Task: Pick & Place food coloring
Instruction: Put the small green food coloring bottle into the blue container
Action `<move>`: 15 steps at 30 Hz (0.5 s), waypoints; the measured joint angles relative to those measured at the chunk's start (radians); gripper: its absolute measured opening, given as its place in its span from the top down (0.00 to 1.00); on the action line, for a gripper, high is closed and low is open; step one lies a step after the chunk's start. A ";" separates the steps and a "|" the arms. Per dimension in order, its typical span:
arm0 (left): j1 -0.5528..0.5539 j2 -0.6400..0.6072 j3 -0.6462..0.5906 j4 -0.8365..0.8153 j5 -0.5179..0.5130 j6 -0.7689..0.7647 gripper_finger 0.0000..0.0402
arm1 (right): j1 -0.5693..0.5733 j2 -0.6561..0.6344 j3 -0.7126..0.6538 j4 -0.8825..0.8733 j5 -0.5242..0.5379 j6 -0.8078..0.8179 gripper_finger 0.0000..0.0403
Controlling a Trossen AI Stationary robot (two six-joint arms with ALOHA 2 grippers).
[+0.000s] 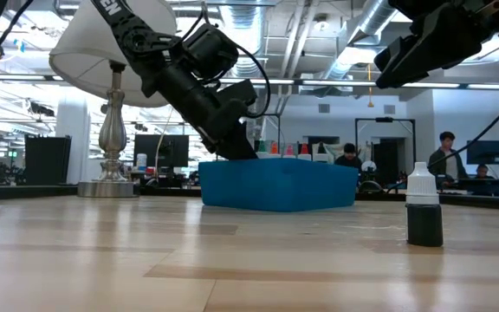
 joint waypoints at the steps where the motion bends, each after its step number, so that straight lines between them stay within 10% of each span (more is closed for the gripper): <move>1: 0.000 0.000 0.000 0.000 -0.001 0.002 0.85 | 0.000 0.000 0.000 0.000 0.000 0.000 0.70; 15: 0.002 0.000 0.000 0.005 -0.016 0.022 0.74 | 0.000 0.000 0.000 0.000 0.000 0.000 0.70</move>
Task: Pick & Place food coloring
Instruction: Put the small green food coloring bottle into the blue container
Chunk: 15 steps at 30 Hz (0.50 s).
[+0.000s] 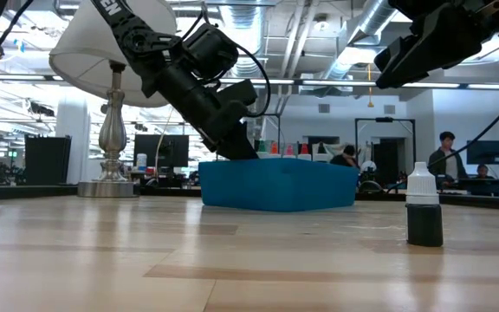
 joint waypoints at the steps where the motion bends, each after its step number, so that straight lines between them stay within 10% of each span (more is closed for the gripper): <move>1: 0.000 0.000 0.000 0.000 0.000 0.000 0.73 | 0.000 0.000 0.000 0.000 0.000 0.000 0.70; 15: 0.000 0.000 0.000 -0.008 -0.013 0.015 0.76 | 0.000 0.000 0.000 0.000 0.000 0.000 0.70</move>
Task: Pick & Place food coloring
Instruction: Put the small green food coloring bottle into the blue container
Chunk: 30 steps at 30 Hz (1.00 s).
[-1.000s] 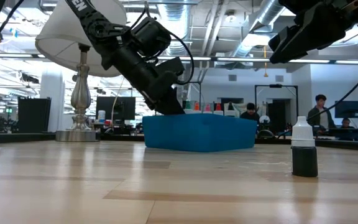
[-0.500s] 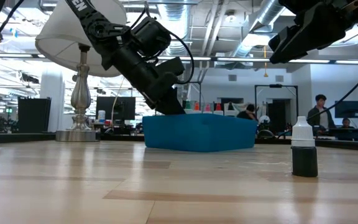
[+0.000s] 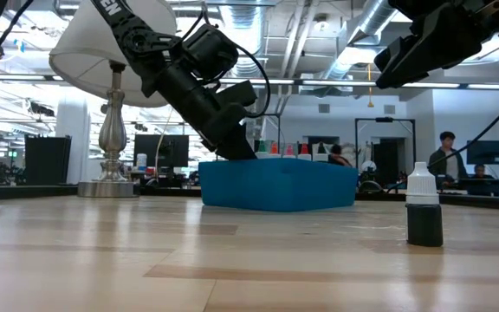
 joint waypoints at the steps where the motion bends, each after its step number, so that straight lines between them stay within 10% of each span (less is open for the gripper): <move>1: 0.000 0.000 0.000 0.000 0.000 0.000 0.76 | 0.000 0.000 0.000 0.000 0.000 0.000 0.70; 30: 0.002 0.044 0.001 0.072 0.112 0.016 0.76 | 0.000 0.000 0.000 0.000 0.000 -0.014 0.70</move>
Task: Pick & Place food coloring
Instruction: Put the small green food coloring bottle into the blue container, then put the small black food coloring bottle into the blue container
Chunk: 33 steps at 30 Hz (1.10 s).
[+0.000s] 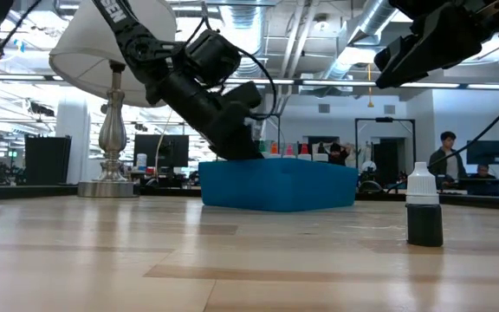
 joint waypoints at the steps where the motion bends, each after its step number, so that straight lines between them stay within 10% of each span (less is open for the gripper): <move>1: 0.000 0.015 0.002 0.015 0.001 -0.010 0.76 | 0.000 0.000 0.000 -0.002 0.000 0.000 0.70; 18: -0.005 -0.050 0.040 0.068 0.113 0.011 0.76 | 0.000 0.000 0.000 -0.021 0.006 0.032 0.70; 33: -0.195 -0.402 0.097 -0.367 0.024 0.138 0.76 | 0.162 0.001 0.000 -0.018 0.028 0.203 0.70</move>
